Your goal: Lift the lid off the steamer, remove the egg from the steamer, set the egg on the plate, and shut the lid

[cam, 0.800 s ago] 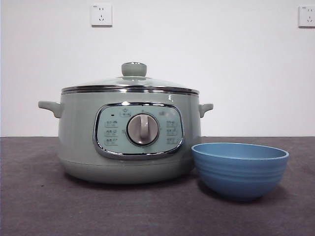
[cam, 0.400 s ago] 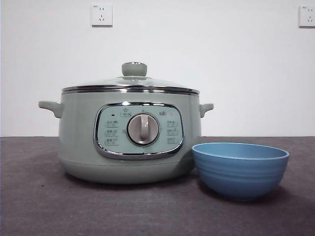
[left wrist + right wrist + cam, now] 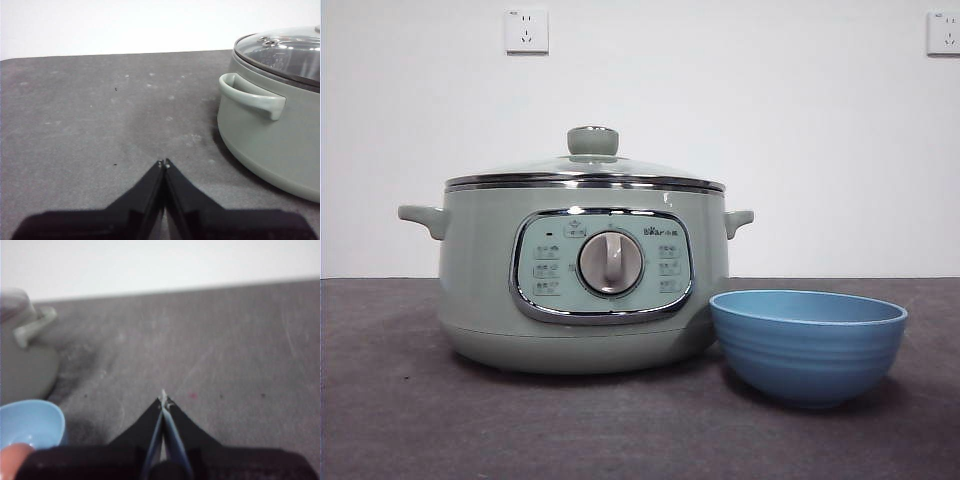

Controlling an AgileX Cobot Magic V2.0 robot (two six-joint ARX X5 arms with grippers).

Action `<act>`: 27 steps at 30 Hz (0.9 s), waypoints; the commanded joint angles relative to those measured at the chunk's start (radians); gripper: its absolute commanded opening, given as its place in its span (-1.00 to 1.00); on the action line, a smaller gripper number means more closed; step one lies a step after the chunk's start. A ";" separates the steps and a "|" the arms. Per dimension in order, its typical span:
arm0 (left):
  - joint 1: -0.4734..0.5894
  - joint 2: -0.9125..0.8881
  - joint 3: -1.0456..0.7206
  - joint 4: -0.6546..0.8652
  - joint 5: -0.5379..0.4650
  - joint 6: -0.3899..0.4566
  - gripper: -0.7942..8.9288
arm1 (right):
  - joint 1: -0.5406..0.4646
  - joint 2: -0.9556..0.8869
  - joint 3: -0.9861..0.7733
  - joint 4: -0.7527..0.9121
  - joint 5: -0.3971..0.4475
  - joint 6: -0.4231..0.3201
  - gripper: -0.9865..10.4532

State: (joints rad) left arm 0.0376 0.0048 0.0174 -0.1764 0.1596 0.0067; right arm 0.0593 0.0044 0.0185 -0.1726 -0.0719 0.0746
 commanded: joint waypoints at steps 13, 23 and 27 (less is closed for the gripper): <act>0.003 -0.002 -0.013 0.003 -0.001 -0.007 -0.84 | 0.000 0.000 -0.013 -0.007 0.003 0.030 -0.83; 0.003 -0.002 -0.013 0.003 0.000 -0.007 -0.84 | 0.000 0.000 -0.013 -0.007 0.003 0.030 -0.83; 0.003 -0.002 -0.013 0.003 0.000 -0.007 -0.84 | 0.000 0.000 -0.013 -0.007 0.003 0.030 -0.83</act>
State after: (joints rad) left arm 0.0376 0.0048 0.0174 -0.1764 0.1596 0.0063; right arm 0.0593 0.0044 0.0185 -0.1730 -0.0700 0.0940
